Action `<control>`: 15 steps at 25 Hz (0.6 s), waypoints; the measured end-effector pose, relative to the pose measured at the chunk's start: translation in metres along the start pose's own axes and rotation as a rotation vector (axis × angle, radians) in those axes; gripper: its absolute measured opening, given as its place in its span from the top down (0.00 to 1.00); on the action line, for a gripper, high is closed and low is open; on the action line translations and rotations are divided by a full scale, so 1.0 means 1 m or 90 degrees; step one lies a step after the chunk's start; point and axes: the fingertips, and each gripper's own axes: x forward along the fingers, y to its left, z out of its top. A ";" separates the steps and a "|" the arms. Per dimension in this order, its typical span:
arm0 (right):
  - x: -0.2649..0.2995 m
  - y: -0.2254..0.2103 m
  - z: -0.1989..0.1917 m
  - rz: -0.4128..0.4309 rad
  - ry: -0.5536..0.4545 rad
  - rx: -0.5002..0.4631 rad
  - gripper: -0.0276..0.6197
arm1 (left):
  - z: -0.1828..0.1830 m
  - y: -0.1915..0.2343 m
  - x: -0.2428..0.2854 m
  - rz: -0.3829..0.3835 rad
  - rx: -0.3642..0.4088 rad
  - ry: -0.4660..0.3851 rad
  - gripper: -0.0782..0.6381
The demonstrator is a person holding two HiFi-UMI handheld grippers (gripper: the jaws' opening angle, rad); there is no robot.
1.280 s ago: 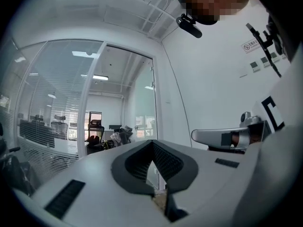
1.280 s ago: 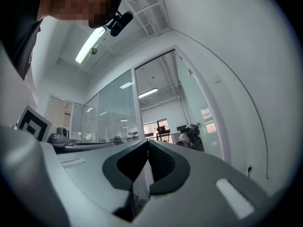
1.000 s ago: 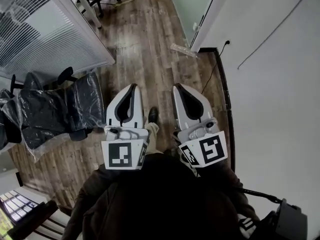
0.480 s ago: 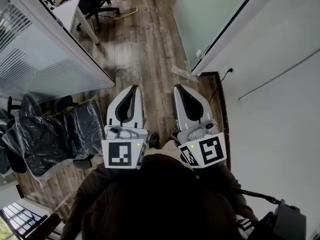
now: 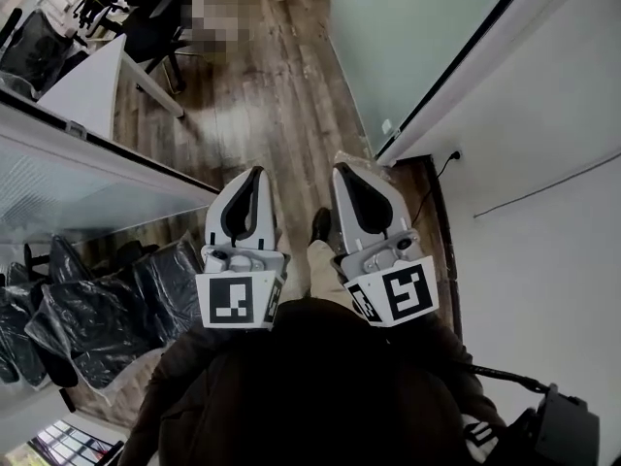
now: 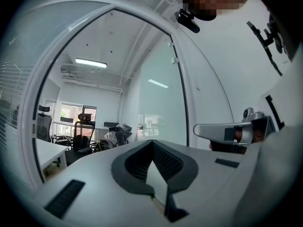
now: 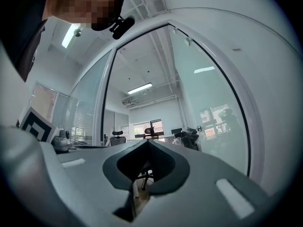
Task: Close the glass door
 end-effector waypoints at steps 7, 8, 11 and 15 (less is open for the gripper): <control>0.109 -0.098 0.012 0.016 -0.011 0.030 0.95 | 0.025 0.013 0.146 -0.010 0.032 0.004 0.90; 0.124 -0.107 0.015 0.020 -0.014 0.032 0.95 | 0.030 0.018 0.161 -0.007 0.035 0.000 0.90; 0.161 -0.126 0.017 0.034 -0.015 0.031 0.95 | 0.036 0.034 0.198 0.005 0.042 -0.004 0.90; 0.204 -0.148 0.010 0.038 -0.008 0.029 0.95 | 0.034 0.058 0.238 0.020 0.035 -0.009 0.90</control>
